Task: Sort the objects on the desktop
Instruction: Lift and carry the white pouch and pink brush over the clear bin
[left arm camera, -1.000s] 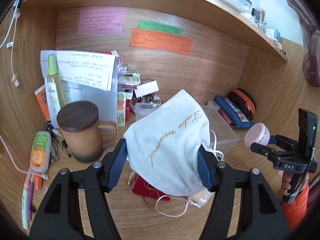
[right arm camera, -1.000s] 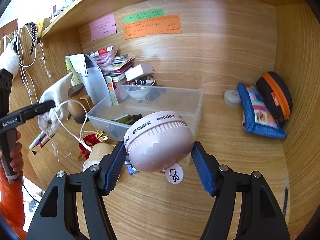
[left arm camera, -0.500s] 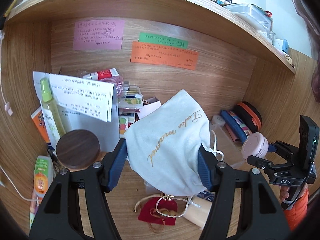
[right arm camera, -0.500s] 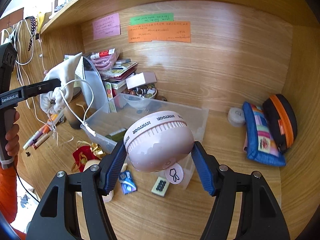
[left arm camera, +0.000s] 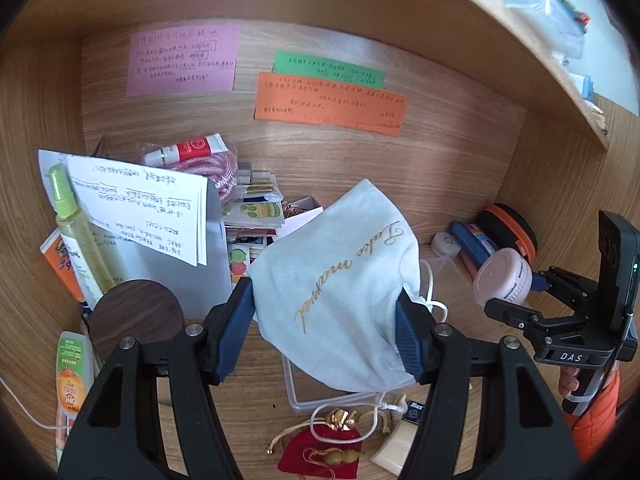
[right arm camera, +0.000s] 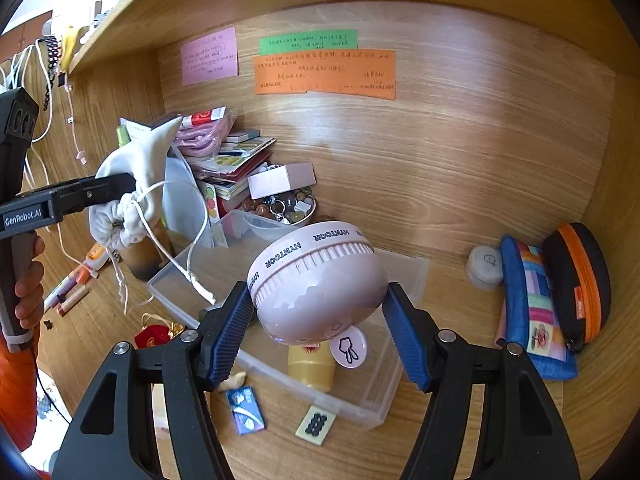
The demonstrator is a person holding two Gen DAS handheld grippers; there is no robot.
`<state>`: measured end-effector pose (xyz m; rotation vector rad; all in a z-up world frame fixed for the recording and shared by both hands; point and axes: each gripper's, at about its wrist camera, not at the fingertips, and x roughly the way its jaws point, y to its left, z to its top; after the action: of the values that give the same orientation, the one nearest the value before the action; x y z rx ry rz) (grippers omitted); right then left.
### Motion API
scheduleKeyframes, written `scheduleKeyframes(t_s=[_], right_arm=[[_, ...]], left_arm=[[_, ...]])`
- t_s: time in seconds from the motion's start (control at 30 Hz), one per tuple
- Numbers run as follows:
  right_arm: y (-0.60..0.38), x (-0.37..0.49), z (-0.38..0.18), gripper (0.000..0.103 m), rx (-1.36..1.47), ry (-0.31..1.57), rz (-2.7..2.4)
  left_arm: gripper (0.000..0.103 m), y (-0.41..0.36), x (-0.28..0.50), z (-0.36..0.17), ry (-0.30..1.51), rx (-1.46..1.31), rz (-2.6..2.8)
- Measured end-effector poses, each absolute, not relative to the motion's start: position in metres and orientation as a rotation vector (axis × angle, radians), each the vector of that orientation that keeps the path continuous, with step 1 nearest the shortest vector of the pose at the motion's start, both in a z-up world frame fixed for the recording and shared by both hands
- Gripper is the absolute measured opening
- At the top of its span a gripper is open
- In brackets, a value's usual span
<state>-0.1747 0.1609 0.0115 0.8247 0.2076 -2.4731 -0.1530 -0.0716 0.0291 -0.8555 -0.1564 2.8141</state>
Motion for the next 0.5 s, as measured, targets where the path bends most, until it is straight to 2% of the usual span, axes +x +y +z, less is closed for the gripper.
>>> scheduleKeyframes(t_s=[0.5], right_arm=[[0.137,-0.221,-0.015,0.063,0.926,0.282,-2.428]], left_arm=[[0.064,-0.06,-0.2,-0.016,-0.122,-1.008,2.775]])
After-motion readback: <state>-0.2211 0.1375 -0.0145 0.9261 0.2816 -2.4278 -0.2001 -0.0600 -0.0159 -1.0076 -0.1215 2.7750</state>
